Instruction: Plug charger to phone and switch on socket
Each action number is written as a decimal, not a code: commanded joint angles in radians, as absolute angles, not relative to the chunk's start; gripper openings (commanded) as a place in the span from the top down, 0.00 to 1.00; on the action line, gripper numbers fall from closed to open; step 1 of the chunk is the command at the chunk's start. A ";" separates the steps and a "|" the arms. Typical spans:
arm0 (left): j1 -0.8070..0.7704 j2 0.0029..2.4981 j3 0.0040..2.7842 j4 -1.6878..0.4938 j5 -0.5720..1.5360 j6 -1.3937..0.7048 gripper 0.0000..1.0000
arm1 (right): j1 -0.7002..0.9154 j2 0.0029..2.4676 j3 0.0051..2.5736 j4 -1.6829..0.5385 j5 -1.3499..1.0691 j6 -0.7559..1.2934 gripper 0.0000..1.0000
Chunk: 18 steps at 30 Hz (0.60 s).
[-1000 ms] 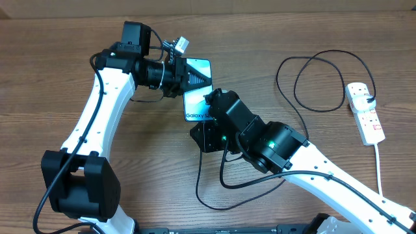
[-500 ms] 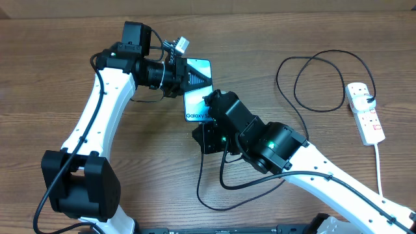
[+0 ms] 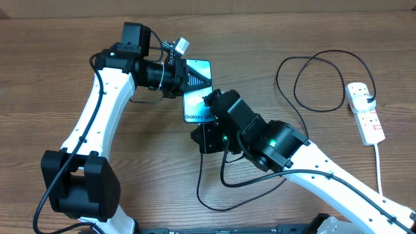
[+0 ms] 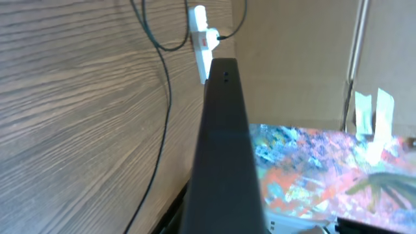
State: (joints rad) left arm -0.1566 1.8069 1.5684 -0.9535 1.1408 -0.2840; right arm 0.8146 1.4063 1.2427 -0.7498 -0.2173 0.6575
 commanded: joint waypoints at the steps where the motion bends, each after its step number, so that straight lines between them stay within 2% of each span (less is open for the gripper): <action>1: -0.158 1.797 1.572 -0.969 1.242 -0.170 0.96 | 0.743 1.403 1.264 -0.736 -0.247 0.657 0.96; 18: -0.178 1.797 1.572 -1.058 1.256 -0.137 0.96 | 0.717 1.403 1.264 -0.720 -0.210 0.621 0.96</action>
